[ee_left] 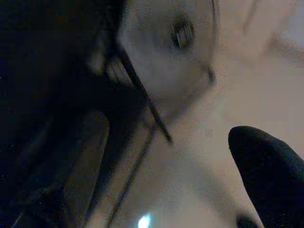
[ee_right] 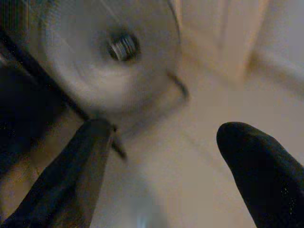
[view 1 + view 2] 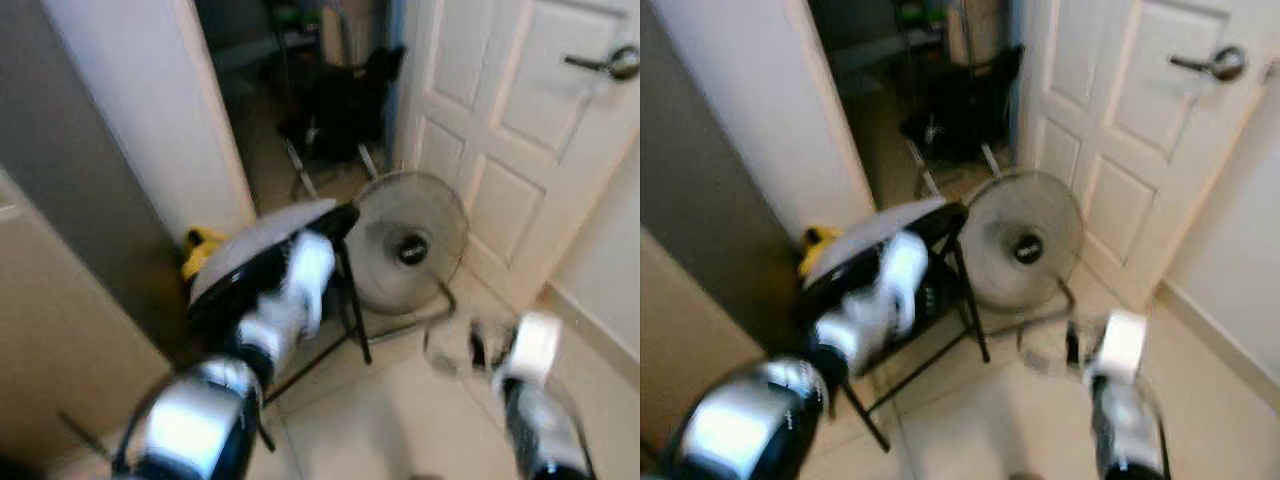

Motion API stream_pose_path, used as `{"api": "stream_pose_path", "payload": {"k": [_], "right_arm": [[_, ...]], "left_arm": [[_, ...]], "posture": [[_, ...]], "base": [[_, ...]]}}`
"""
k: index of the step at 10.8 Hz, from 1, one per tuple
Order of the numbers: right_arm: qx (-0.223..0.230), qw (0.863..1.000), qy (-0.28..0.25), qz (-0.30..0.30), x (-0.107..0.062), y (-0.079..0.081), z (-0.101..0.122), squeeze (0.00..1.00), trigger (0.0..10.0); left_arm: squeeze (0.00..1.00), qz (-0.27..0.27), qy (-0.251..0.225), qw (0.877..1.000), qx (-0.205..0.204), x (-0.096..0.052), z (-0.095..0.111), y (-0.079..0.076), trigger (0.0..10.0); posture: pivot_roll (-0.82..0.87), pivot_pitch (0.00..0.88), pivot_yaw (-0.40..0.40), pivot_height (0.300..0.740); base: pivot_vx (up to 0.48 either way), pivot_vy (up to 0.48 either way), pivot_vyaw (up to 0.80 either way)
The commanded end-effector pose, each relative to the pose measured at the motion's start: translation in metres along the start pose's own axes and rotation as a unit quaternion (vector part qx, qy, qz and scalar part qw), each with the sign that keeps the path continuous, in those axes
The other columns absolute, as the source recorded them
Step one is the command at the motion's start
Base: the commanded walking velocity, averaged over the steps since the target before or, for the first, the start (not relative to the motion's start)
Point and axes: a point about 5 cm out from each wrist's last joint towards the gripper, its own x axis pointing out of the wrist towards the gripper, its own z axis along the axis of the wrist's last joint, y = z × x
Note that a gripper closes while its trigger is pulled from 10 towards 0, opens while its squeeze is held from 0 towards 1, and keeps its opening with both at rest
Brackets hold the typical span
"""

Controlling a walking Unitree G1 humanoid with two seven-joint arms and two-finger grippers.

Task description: Clean up the room

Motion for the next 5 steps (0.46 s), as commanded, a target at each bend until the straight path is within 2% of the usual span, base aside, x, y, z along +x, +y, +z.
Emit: {"api": "stream_pose_path", "payload": {"k": [1,2,3,4,5], "right_arm": [[0.006,0.999,0.040,-0.008,0.001,-0.002,-0.009,0.00,10.0],[0.003,0.990,0.139,-0.009,-0.007,0.000,-0.043,0.00,10.0],[-0.019,0.980,0.196,-0.007,-0.017,0.000,-0.067,0.00,10.0],[-0.034,0.968,0.249,0.010,-0.028,0.001,-0.088,0.00,10.0],[-0.026,0.966,0.258,0.012,-0.030,0.000,-0.090,0.00,10.0]], "left_arm": [[0.00,0.009,0.039,0.999,0.010,-0.002,-0.018,0.001,10.0],[0.00,0.009,0.118,0.993,0.026,-0.008,-0.063,-0.008,10.0],[0.00,0.005,0.189,0.981,0.036,-0.018,-0.101,-0.014,10.0],[0.00,-0.019,0.241,0.969,0.052,-0.027,-0.127,-0.022,10.0],[0.00,-0.029,0.255,0.965,0.047,-0.030,-0.133,-0.026,10.0]], "posture": [[-0.28,0.000,0.143,0.740],[-0.32,0.000,0.158,0.740],[-0.34,0.000,0.164,0.740],[-0.34,0.000,0.167,0.740],[-0.35,0.000,0.168,0.740]], "base": [[0.000,0.000,0.00],[0.000,0.000,0.00],[0.000,0.000,0.00],[0.000,0.000,0.00],[0.000,0.000,0.00]]}}
